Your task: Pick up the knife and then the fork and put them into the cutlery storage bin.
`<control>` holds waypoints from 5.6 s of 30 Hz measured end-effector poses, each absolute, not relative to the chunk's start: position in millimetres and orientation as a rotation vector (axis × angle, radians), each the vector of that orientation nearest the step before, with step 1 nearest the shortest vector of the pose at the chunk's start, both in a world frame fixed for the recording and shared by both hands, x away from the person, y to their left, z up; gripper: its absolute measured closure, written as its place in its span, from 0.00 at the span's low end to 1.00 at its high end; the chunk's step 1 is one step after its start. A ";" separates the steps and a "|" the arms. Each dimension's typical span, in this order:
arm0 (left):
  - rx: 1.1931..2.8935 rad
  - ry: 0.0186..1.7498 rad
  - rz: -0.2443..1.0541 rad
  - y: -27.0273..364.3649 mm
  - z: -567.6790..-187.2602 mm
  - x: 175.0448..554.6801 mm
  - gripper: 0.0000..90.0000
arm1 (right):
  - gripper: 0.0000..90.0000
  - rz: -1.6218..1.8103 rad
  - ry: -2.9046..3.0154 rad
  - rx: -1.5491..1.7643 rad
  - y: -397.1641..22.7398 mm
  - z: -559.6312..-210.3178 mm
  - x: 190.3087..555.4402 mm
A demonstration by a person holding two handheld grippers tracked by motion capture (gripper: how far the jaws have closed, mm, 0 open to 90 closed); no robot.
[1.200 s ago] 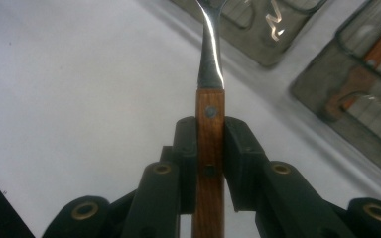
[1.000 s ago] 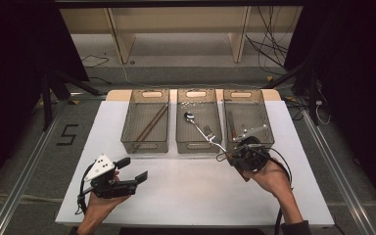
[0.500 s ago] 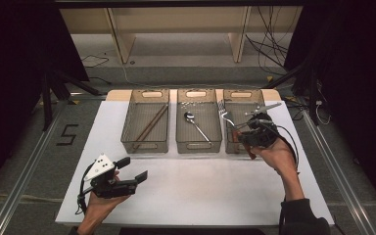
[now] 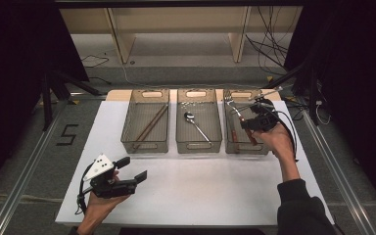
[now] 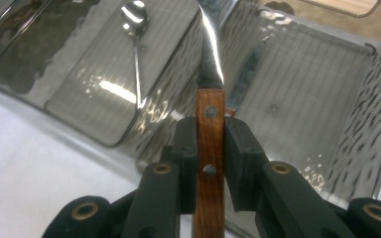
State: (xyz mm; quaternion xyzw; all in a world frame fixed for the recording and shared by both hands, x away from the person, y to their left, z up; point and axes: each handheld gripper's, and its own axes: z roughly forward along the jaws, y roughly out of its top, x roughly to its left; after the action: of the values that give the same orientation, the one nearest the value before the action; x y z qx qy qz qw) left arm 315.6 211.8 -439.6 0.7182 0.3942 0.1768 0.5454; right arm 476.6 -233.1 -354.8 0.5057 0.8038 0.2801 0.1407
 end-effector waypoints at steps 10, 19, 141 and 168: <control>1.700 0.936 0.420 211.8 -439.4 315.6 0.18 | 0.86 0.776 2.277 1.579 -236.1 -360.3 505.7; 1.697 0.935 0.418 212.6 -439.3 315.6 0.18 | 0.86 0.707 2.258 1.665 -237.0 -375.2 520.8; 1.731 0.916 0.335 207.6 -440.8 315.5 0.17 | 0.20 1.512 2.148 1.016 -223.6 -419.6 323.7; 1.751 0.904 0.322 204.2 -441.7 312.6 0.17 | 0.19 1.527 2.111 1.026 -237.1 -437.9 302.7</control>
State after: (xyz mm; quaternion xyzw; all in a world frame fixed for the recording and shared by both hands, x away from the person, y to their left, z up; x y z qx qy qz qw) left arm 312.6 204.2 -441.7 0.7371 0.3804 0.1357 0.5418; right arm 302.7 -237.1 -437.9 0.3612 0.7428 0.5375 0.1700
